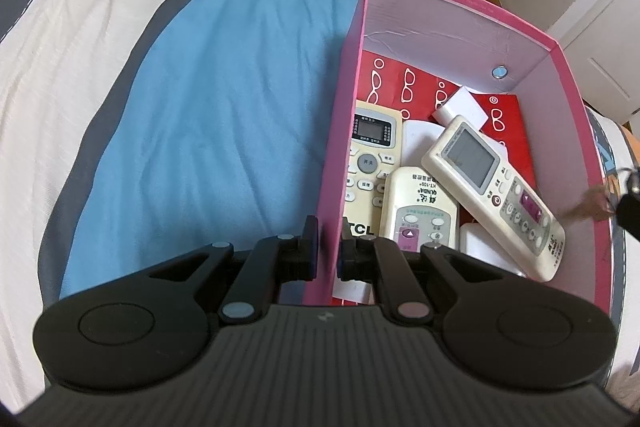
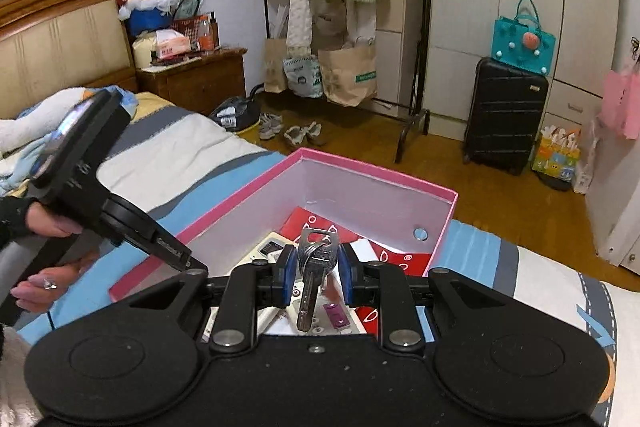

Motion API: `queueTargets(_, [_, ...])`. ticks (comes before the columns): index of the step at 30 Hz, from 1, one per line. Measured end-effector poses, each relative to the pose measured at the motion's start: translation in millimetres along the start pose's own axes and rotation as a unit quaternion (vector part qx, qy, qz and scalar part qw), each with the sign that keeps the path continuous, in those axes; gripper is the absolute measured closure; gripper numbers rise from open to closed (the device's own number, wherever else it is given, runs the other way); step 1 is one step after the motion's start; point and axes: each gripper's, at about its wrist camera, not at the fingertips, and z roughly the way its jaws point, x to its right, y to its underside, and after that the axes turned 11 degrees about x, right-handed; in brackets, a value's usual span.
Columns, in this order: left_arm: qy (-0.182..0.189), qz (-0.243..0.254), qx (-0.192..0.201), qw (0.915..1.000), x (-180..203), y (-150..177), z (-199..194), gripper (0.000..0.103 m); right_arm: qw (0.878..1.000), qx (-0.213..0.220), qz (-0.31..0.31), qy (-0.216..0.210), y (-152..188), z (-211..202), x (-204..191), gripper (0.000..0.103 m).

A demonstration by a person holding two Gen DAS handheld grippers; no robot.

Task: Organize rigid objects
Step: 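Carry the keys into the pink box and open the right gripper, then grasp the second silver key on the bed with the right gripper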

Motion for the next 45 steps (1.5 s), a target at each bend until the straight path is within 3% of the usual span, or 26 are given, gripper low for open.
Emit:
queueTargets(4, [-0.006,0.006,0.002,1.0000,1.6,0.6,-0.5,0.095,0.999,-0.026,0.033,-0.020,0.7,17.1,10.1,0.077])
queueTargets(12, [-0.004,0.002,-0.001,1.0000,-0.1,-0.2,1.1,0.094,0.995,-0.071,0.074,-0.017,9.9,55.5,17.0,0.077])
queueTargets(18, [-0.005,0.002,-0.001,1.0000,-0.7,0.0,1.3,0.093,0.994,-0.085,0.073,0.013,4.6,75.5,17.0,0.077])
queueTargets(26, [-0.006,0.007,0.001,1.0000,0.1,0.6,2.2,0.093,0.988,-0.105,0.110,-0.023,-2.2,85.7,23.7,0.076])
queueTargets(31, [-0.006,0.005,0.000,1.0000,-0.3,-0.1,2.8,0.093,0.986,-0.070,0.149,-0.025,-12.2,53.6,54.6,0.071])
queueTargets(38, [-0.015,0.014,0.002,0.9998,2.6,0.5,2.1,0.093,0.983,-0.054,0.174,0.014,-3.5,16.7,118.2,0.057])
queueTargets(41, [-0.013,0.011,-0.002,0.9998,2.5,-0.5,1.8,0.093,0.981,-0.048,0.187,0.026,13.0,17.0,147.2,0.055])
queueTargets(45, [-0.015,0.014,0.001,0.9998,3.4,-1.8,2.1,0.093,0.969,-0.076,0.228,0.051,38.8,37.5,178.5,0.055])
